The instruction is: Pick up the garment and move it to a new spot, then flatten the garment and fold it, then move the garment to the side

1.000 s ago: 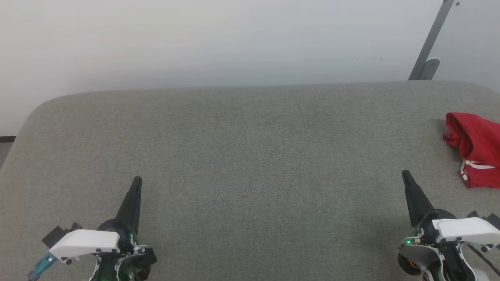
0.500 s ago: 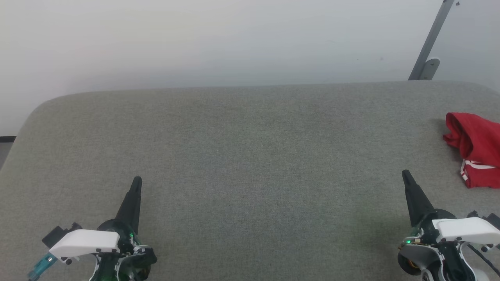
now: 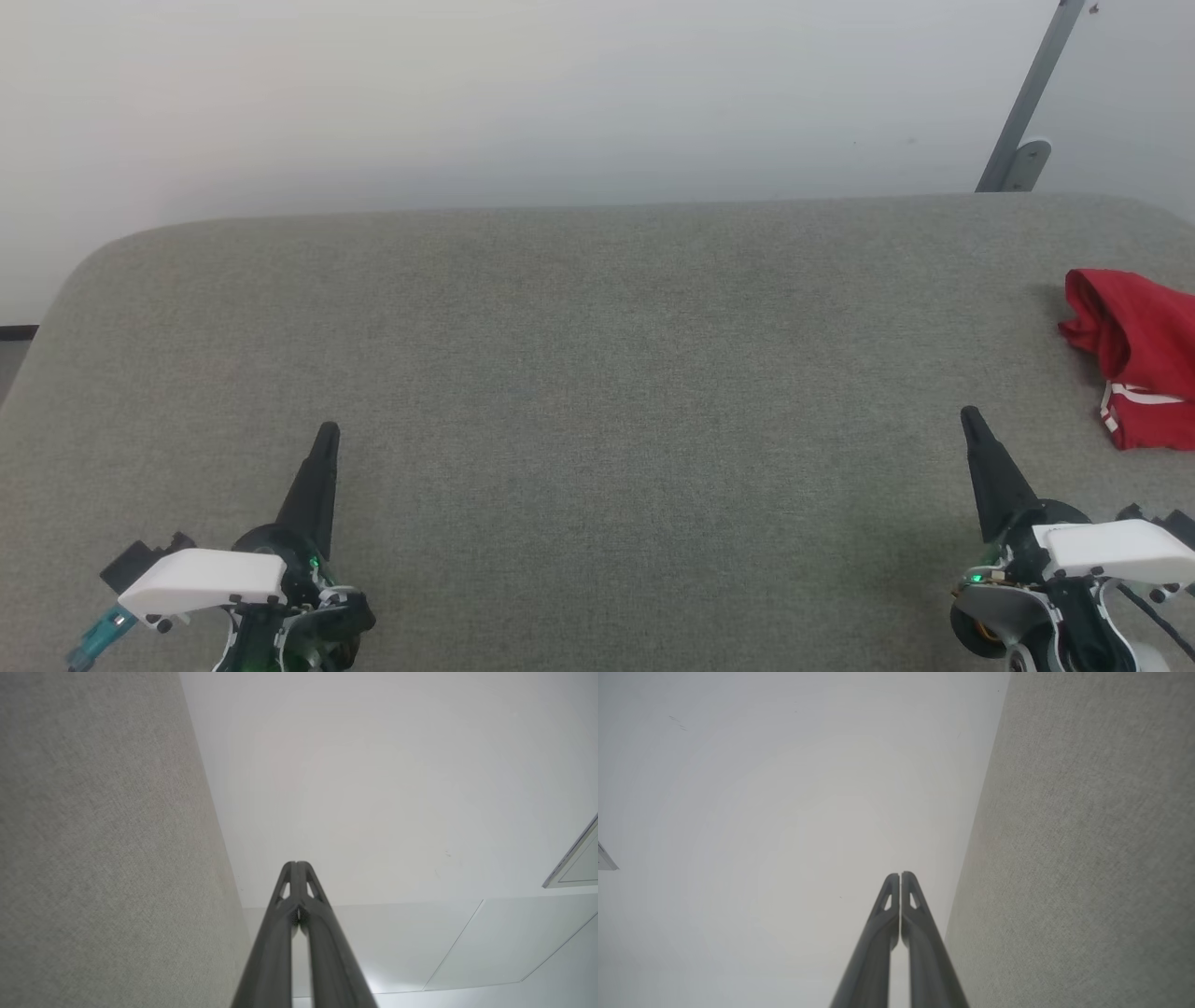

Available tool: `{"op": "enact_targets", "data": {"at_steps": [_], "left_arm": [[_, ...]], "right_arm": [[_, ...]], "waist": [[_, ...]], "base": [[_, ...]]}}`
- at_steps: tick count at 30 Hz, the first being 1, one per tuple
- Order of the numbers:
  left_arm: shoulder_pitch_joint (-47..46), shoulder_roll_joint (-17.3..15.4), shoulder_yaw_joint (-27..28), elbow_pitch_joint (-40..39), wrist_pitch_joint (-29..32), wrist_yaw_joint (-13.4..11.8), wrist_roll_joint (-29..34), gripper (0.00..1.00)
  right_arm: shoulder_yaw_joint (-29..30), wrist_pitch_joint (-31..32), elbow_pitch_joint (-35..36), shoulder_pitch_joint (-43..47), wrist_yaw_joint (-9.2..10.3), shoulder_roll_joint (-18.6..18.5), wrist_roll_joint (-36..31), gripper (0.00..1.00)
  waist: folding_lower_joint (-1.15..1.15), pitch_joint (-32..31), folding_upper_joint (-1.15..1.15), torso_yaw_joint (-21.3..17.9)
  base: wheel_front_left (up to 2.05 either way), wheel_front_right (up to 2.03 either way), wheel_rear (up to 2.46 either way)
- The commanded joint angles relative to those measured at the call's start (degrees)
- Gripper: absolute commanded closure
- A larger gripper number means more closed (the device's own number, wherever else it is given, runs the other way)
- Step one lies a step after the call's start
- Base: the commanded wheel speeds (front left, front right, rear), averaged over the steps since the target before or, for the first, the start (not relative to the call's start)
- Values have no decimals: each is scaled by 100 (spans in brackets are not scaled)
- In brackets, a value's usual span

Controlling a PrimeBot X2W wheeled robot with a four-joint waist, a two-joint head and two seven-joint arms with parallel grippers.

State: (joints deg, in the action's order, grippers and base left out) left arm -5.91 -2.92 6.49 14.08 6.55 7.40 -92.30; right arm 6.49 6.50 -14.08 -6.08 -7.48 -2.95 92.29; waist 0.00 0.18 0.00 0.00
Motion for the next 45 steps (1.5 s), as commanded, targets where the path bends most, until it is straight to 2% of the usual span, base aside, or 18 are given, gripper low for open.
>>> {"op": "enact_targets", "data": {"at_steps": [1,45], "left_arm": [[-65,15,2,-5,18,16,-20,100],[-65,15,0,-5,16,16,-21,100]], "right_arm": [[12,15,15,-27,-2,21,22,100],[11,14,15,-27,-2,21,23,100]], "waist": [[0,0,0,0],[0,0,0,0]], "base": [[0,0,0],[0,0,0]]}}
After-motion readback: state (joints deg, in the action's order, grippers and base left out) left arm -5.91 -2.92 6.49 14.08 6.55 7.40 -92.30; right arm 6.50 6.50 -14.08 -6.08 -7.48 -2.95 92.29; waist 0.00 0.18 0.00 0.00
